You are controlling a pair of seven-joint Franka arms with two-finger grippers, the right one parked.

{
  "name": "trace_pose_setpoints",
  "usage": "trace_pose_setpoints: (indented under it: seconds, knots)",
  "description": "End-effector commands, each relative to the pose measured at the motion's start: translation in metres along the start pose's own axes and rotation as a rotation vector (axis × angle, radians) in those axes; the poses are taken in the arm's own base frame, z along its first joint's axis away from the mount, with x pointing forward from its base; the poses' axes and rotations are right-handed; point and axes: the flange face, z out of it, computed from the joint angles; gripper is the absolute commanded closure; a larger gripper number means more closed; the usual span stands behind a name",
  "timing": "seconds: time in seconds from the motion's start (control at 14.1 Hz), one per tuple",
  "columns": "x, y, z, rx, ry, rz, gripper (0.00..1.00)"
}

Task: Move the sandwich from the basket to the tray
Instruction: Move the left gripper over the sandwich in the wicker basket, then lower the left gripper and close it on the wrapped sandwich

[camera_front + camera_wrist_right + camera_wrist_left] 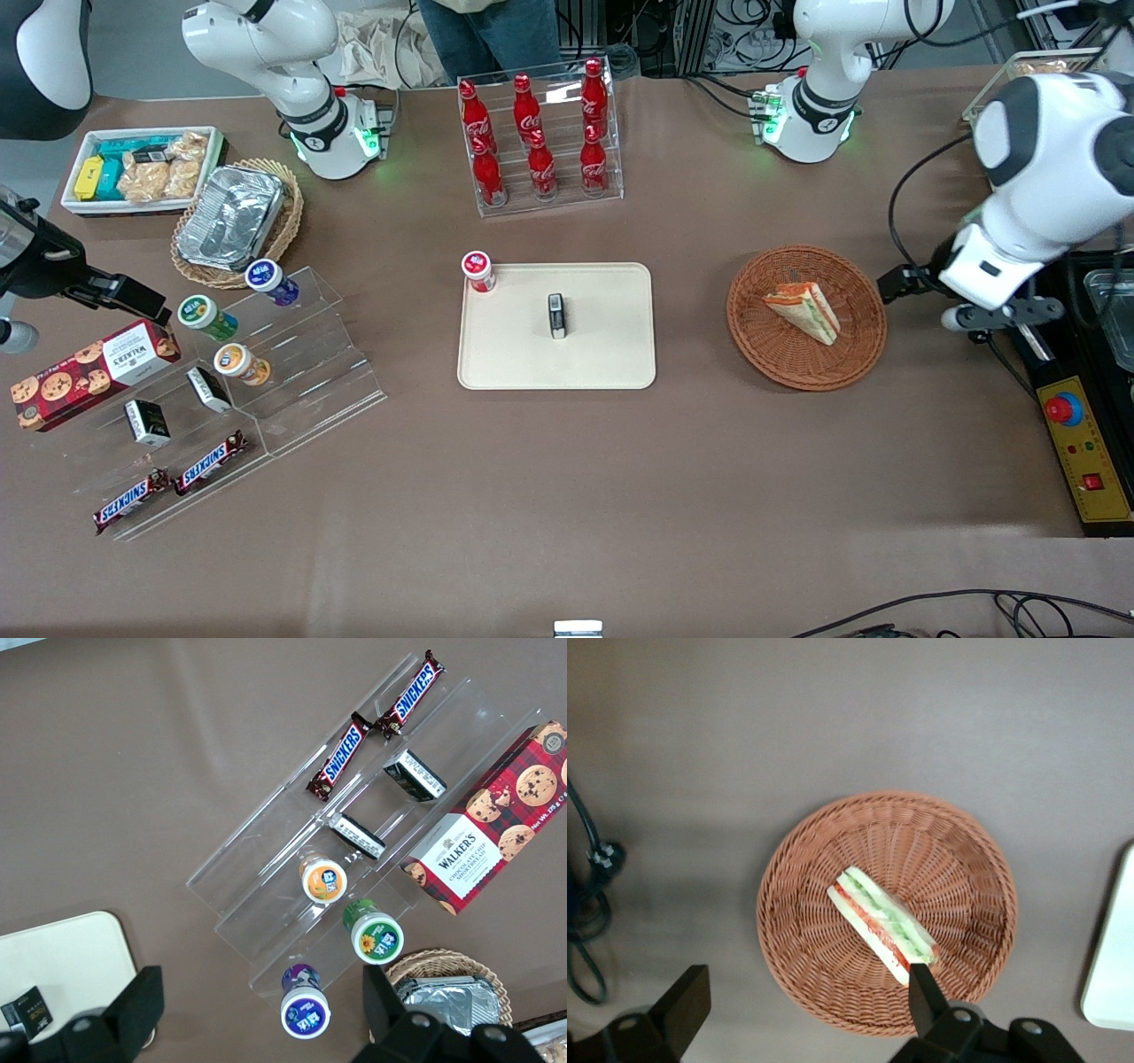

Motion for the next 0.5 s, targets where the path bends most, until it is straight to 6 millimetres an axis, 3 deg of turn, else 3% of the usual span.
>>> trace_pose_setpoints:
  seconds: [0.0, 0.43]
  knots:
    - [-0.029, -0.001, 0.022, -0.004, 0.006, -0.104, 0.01]
    - [-0.047, 0.033, 0.096, 0.006, 0.012, -0.448, 0.01]
